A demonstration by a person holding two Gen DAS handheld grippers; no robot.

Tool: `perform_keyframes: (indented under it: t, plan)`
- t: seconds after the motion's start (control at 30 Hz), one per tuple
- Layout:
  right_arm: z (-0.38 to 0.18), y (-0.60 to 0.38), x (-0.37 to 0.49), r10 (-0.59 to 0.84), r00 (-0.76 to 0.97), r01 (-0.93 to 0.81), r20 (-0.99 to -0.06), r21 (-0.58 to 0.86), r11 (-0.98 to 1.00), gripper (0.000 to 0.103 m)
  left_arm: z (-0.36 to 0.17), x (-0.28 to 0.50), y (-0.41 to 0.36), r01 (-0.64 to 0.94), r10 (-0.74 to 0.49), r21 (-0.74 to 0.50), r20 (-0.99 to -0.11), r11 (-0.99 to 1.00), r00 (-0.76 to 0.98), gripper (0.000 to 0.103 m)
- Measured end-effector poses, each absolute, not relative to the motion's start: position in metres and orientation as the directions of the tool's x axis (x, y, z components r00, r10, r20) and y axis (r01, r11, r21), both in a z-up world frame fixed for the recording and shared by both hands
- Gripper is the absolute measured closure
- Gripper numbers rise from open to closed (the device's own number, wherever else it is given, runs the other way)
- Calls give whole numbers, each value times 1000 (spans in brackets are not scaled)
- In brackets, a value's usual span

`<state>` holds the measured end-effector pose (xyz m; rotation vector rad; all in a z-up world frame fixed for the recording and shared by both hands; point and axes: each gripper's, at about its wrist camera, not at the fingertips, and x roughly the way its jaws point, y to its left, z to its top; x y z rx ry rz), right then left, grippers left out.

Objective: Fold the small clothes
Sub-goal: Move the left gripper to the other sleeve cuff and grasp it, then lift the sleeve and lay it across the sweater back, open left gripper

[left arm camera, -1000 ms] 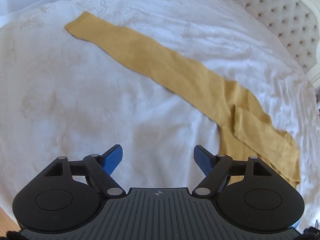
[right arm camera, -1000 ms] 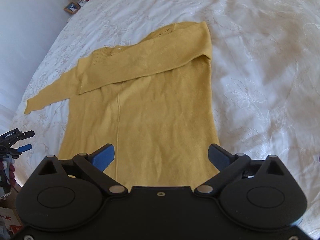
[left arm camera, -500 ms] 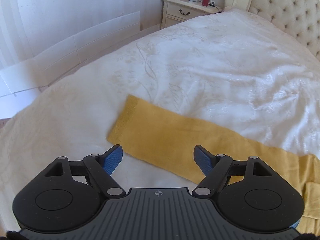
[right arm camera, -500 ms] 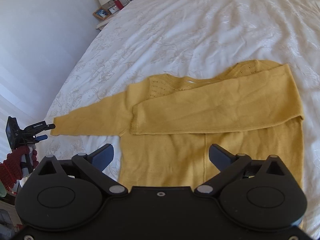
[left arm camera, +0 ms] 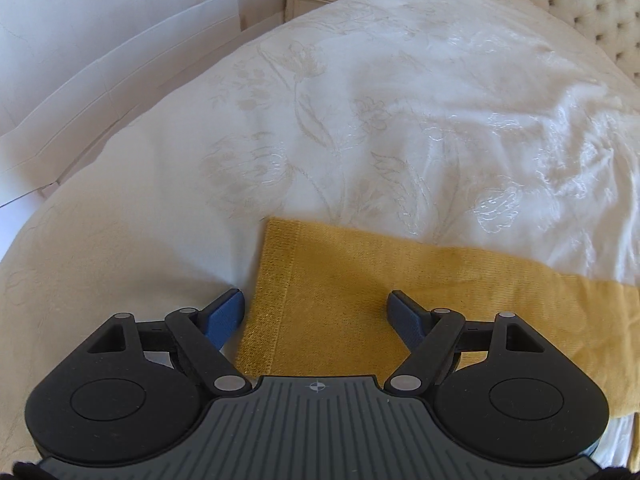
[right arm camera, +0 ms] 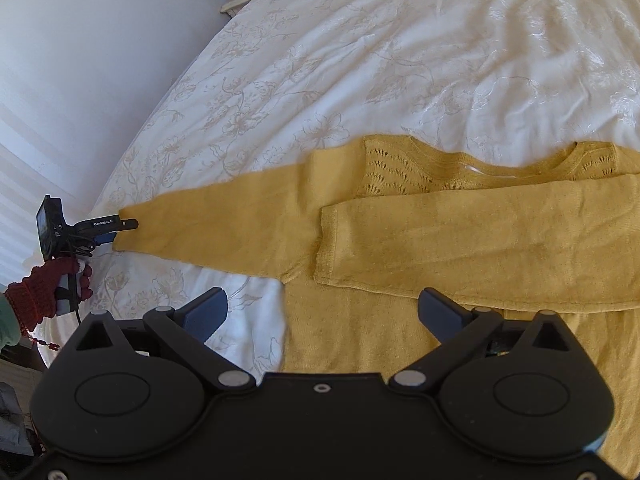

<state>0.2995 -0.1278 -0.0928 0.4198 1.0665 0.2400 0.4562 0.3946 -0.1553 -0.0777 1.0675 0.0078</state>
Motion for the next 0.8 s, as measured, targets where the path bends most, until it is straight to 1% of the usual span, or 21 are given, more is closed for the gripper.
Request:
perform_keyframes:
  t: [0.2, 0.23, 0.27, 0.3, 0.33, 0.37, 0.4, 0.5, 0.57, 0.7, 0.8]
  plan:
    - [-100, -124, 308, 396, 436, 10, -808, 445, 895, 1, -163, 467, 398, -66, -86, -132, -878, 989, 472, 26]
    - [-100, -123, 309, 398, 435, 8, -808, 446, 895, 1, -162, 468, 398, -74, -88, -139, -877, 988, 473, 29]
    - [-100, -122, 309, 400, 434, 6, -807, 447, 895, 1, -162, 468, 398, -80, -88, -142, -877, 987, 473, 49]
    - [-100, -121, 309, 401, 435, 5, -806, 447, 894, 1, -161, 468, 398, -89, -92, -150, -879, 985, 468, 63]
    - [-100, -121, 309, 401, 437, 5, -805, 448, 894, 1, -162, 470, 399, -108, -108, -176, -883, 978, 456, 87]
    - [-99, -121, 308, 402, 438, 5, -804, 449, 893, 1, -162, 470, 400, -122, -143, -219, -884, 968, 445, 93]
    - [-99, -121, 307, 403, 439, 6, -803, 451, 893, 1, -162, 469, 401, -131, -180, -262, -880, 956, 440, 93]
    - [-99, -124, 302, 402, 446, 6, -800, 452, 892, 1, -149, 465, 389, -113, -203, -279, -874, 954, 443, 94]
    - [-97, -127, 296, 402, 452, 8, -796, 454, 891, 1, -135, 459, 378, -97, -250, -327, -853, 940, 458, 94]
    - [-97, -134, 283, 400, 464, 13, -790, 458, 889, 1, -98, 446, 340, -29, -356, -426, -789, 904, 501, 94]
    - [-98, -142, 271, 404, 474, 18, -782, 467, 884, 1, -70, 439, 302, 38, -450, -509, -722, 860, 525, 94]
